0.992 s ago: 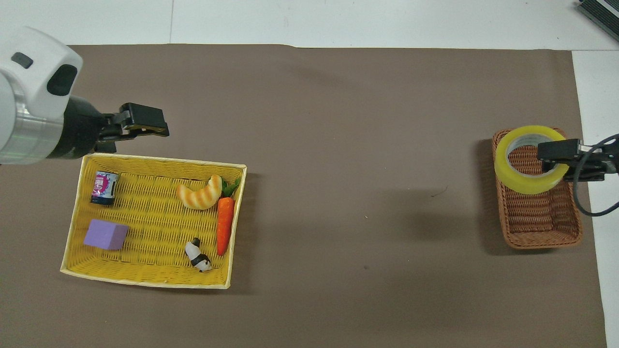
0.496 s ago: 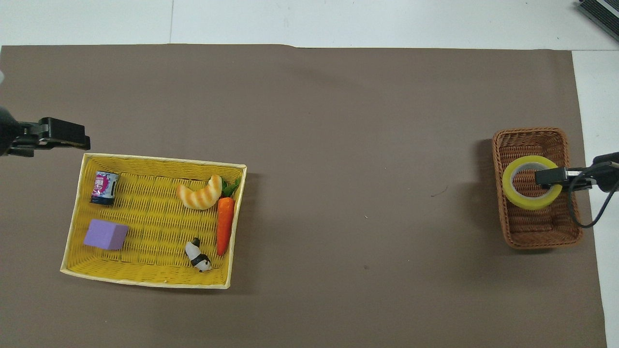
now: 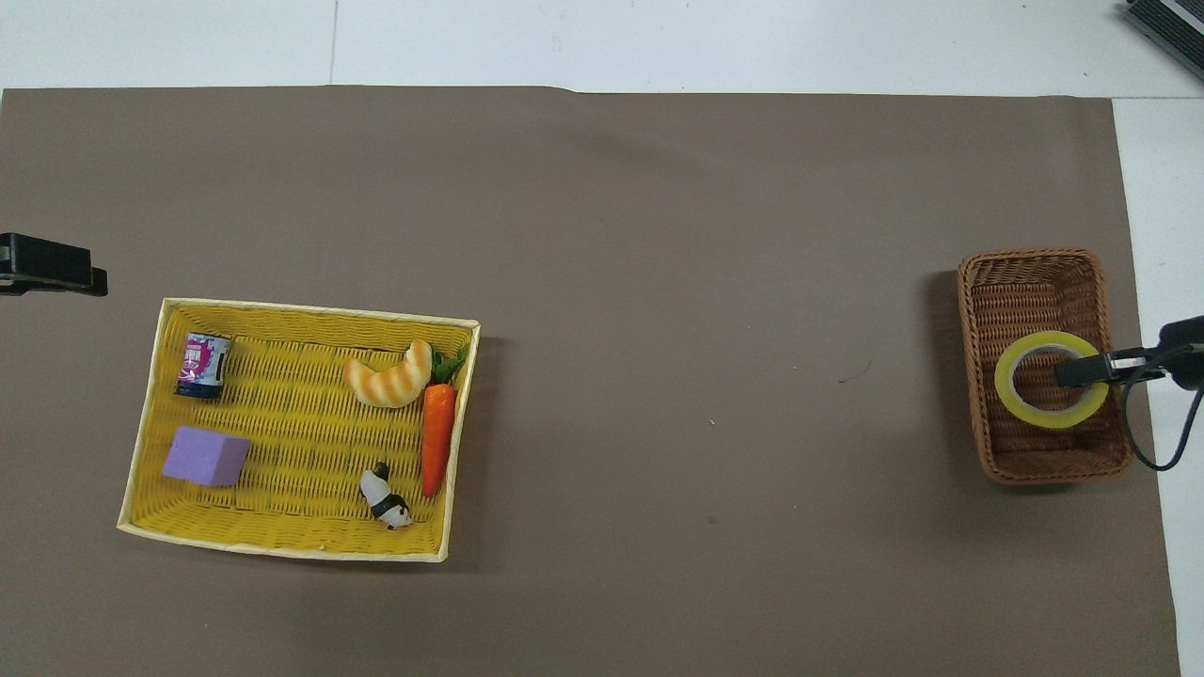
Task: Move tape to another basket
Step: 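Open the right gripper and release the tape in the basket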
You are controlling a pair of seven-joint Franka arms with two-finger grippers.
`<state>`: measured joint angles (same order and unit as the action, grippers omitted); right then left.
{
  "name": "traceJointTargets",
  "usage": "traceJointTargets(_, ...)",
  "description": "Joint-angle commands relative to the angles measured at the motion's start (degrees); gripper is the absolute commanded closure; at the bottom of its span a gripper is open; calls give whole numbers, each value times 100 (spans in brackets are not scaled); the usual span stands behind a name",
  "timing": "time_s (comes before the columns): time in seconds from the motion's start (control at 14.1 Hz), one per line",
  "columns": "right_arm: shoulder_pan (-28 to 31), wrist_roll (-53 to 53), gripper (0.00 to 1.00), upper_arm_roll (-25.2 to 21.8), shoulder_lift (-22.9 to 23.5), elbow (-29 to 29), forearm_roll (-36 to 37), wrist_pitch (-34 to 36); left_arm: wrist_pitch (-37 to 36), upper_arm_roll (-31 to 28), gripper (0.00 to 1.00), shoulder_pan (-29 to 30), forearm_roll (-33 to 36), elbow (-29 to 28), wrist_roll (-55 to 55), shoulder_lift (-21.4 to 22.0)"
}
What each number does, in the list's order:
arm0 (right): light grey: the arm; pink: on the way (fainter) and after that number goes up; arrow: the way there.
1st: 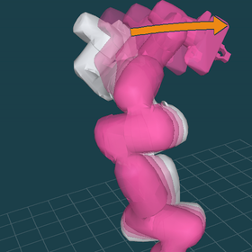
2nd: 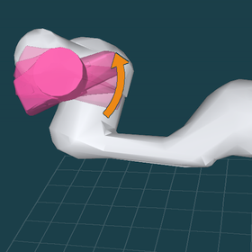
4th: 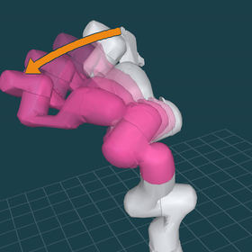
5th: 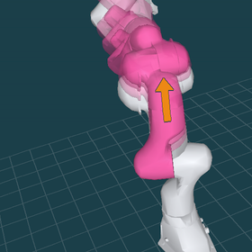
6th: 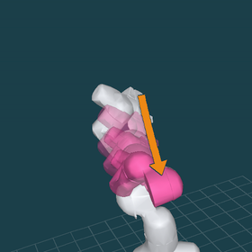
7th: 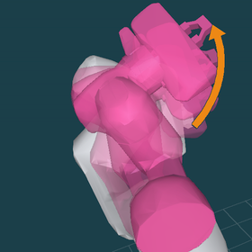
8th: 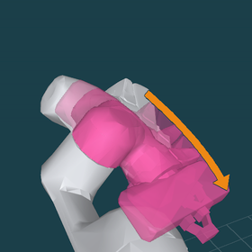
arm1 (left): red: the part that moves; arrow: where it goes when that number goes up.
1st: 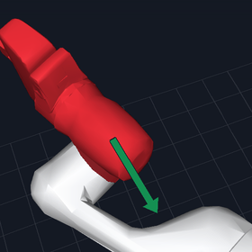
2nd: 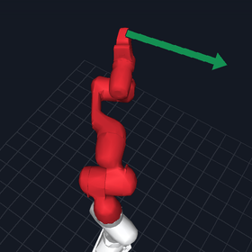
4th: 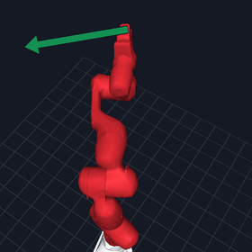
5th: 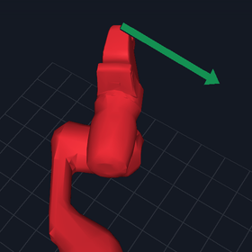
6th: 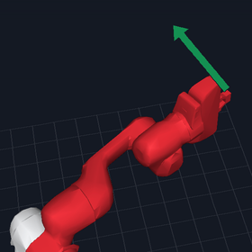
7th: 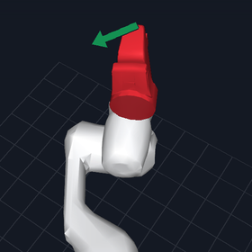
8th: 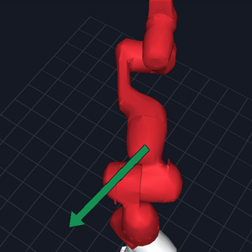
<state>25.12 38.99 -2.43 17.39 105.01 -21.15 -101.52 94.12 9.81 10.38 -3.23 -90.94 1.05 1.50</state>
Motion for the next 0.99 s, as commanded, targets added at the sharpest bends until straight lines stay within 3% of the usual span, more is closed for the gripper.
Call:
traceJointTargets(0.0, 55, 292, 100, 67, 168, -103, 163, -208, -96, 38, 0, 52, 121, -29, -157, 88)
traceJointTargets(0.35, 46, 337, 97, 67, 212, -103, 287, -298, -113, -23, 0, 52, 130, -117, -149, 132)
traceJointTargets(0.42, 28, 337, 57, 67, 212, -103, 296, -306, -139, -58, 0, 52, 130, -117, -157, 132)
traceJointTargets(0.5, 28, 337, 1, 76, 212, -112, 287, -298, -261, -59, 0, 52, 139, -117, -166, 140)
traceJointTargets(0.64, 37, 328, 0, 76, 221, -199, 261, -219, -665, -59, 0, 43, 191, -117, -210, 193)
traceJointTargets(0.92, -322, 214, 0, 120, 29, -568, 392, -184, -641, -59, 0, 43, 288, -108, -368, 193)
